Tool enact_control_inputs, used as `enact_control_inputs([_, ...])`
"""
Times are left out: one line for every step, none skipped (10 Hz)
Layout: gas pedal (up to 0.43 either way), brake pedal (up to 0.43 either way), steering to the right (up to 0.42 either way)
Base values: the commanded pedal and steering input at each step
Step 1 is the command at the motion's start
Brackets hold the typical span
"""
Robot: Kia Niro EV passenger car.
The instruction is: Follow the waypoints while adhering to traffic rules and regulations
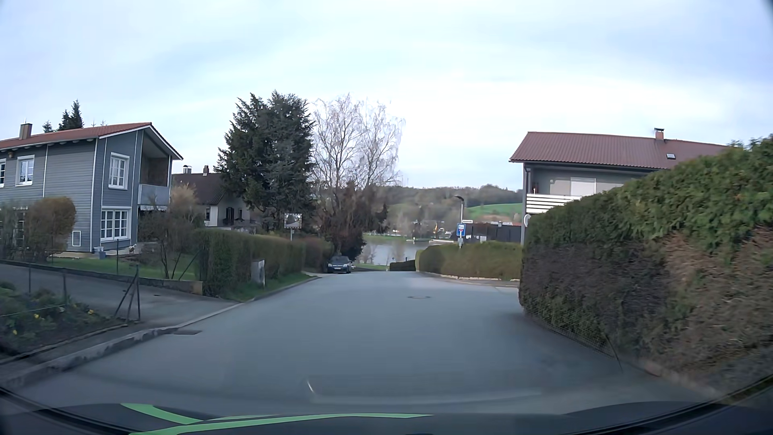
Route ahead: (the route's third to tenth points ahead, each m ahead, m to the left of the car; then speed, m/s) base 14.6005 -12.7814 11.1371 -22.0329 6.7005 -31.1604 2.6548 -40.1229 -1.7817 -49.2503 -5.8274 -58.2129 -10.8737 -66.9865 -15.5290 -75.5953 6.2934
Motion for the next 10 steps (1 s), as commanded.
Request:
enact_control_inputs([0.000,0.232,0.004])
enact_control_inputs([0.000,0.232,0.005])
enact_control_inputs([0.000,0.238,0.005])
enact_control_inputs([0.000,0.238,0.007])
enact_control_inputs([0.000,0.244,0.011])
enact_control_inputs([0.000,0.250,0.016])
enact_control_inputs([0.000,0.244,0.024])
enact_control_inputs([0.000,0.250,0.030])
enact_control_inputs([0.000,0.250,0.037])
enact_control_inputs([0.000,0.250,0.051])
